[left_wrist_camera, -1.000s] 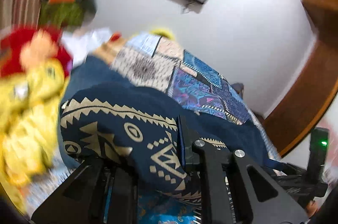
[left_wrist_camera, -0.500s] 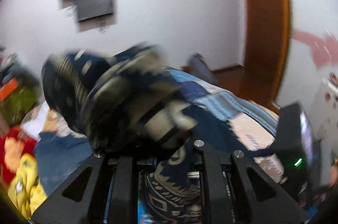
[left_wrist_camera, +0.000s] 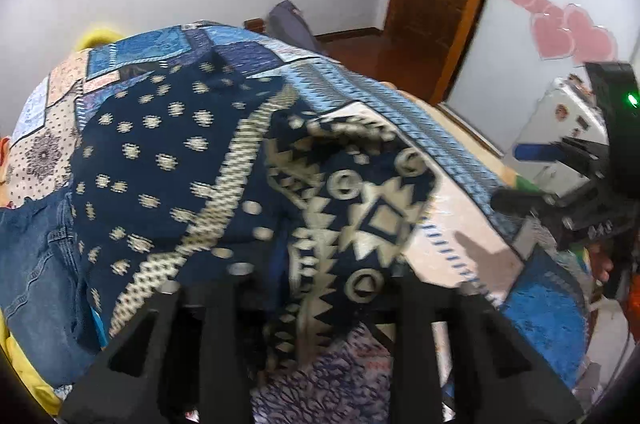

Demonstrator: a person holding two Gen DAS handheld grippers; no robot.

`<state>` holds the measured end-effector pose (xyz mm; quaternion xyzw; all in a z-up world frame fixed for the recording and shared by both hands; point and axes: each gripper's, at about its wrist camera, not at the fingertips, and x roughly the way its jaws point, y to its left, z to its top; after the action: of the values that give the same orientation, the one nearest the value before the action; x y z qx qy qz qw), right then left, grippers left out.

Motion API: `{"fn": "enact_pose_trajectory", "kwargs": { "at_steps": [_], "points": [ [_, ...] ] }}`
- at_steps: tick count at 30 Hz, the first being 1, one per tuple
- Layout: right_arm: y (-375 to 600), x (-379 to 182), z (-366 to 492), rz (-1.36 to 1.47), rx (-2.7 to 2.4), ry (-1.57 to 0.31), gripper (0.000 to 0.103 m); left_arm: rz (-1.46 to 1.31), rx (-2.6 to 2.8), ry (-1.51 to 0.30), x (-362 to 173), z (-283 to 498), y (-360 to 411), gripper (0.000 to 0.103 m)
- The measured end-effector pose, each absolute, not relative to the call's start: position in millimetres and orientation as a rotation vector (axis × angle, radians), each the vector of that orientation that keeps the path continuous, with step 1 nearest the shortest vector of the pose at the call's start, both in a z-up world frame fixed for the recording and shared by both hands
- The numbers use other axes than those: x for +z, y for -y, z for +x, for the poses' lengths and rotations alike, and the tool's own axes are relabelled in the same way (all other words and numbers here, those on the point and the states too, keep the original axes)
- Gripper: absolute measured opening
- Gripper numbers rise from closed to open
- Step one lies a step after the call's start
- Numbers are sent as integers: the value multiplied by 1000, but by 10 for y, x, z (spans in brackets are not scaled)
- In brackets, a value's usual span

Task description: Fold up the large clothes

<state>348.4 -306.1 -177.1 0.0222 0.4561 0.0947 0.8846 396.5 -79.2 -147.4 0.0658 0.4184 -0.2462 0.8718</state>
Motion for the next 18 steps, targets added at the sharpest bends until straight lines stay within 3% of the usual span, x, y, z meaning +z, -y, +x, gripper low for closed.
{"fn": "enact_pose_trajectory", "kwargs": {
  "at_steps": [1, 6, 10, 18],
  "points": [
    [3058, -1740, 3490, 60, 205, -941, 100, 153, -544, -881, -1447, 3900, 825, 62],
    [2914, -1588, 3527, 89, 274, -915, 100, 284, -545, -818, -1358, 3459, 947, 68],
    [2676, -1436, 3606, 96, 349, -884, 100, 261, -483, -757, -1167, 3303, 656, 86],
    [2062, -1319, 3933, 143, 526, -898, 100, 157, -241, -720, -969, 3647, -188, 93]
  ]
}}
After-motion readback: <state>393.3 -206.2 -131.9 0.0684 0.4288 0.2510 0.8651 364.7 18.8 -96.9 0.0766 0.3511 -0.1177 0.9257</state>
